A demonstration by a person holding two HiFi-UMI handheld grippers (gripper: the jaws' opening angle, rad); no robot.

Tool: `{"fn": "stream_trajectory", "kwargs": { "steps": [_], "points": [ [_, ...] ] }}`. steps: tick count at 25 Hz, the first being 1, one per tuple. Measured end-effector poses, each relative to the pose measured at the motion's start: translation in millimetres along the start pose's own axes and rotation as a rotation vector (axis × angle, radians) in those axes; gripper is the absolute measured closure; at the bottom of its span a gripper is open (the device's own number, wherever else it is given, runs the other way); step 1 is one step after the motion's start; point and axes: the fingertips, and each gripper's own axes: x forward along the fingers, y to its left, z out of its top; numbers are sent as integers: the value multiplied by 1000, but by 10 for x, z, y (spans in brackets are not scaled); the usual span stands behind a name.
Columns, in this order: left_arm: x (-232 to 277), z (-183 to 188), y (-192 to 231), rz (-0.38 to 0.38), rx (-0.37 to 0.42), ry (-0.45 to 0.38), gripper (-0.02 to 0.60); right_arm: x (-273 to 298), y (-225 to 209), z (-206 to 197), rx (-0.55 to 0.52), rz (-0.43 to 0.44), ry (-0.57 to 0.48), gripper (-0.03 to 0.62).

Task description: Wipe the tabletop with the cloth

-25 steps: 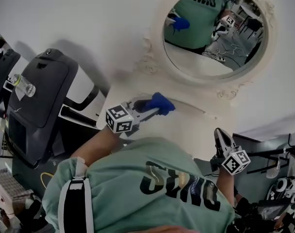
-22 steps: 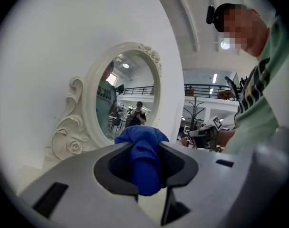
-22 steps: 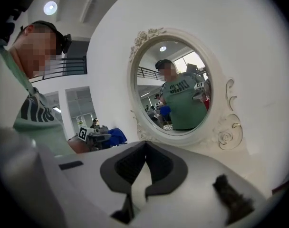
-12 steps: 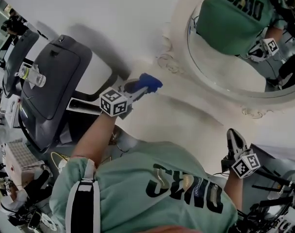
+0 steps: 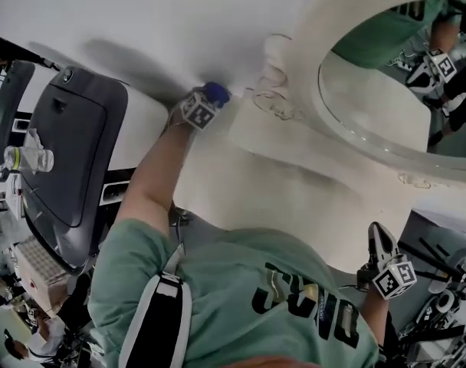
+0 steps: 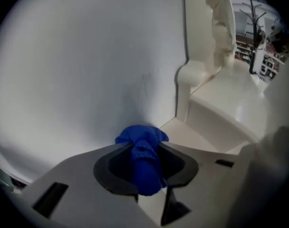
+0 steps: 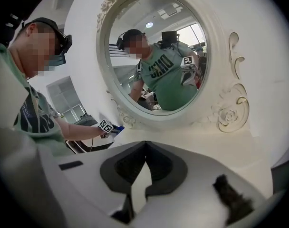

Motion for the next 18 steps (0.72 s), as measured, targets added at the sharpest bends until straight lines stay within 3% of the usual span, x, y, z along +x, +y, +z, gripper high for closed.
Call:
{"fn": "stream_trajectory", "kwargs": {
  "steps": [4,10,14,18],
  "points": [
    [328,-154,-18,12,97,95,451,-19,111,-78,14,-49,47,582],
    [458,-189,-57,-19,242,174,463,138,250,-149,8,-25,93,582],
    [277,-309,-295,-52,398,231,472,190,374,-253,-22,31,108,582],
    [-214,-827,-825,-86,426,280,476,62,411,-393,-40,107,101,582]
  ]
}}
